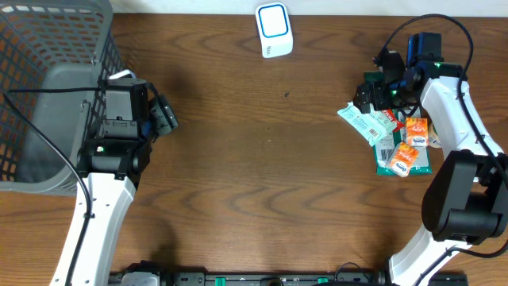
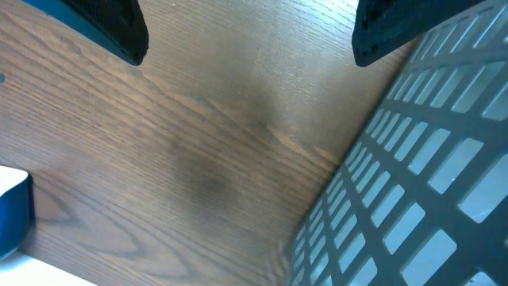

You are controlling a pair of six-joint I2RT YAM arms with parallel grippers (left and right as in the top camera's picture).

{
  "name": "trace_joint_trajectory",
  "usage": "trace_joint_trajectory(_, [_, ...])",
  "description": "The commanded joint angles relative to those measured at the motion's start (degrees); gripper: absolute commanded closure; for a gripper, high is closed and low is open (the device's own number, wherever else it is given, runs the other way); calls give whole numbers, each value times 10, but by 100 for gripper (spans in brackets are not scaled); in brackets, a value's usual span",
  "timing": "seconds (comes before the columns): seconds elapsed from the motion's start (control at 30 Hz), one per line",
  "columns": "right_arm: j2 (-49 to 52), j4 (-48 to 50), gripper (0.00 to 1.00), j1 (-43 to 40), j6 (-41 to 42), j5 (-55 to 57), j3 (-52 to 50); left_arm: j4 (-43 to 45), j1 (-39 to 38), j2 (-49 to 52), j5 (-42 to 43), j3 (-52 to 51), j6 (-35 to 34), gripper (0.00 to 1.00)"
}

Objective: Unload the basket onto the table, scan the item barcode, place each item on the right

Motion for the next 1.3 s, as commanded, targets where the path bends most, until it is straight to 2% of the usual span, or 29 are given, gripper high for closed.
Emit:
trace_joint_trajectory(0.0, [-14, -1, 1, 4, 7, -7, 11, 0, 2, 1, -11, -3, 7, 17])
trace_joint_trajectory(0.43, [-42, -1, 1, 9, 7, -7, 9, 0, 2, 1, -11, -3, 7, 17])
trace_joint_trajectory(1.27, [-326, -1, 1, 14, 7, -7, 9, 0, 2, 1, -11, -3, 7, 17])
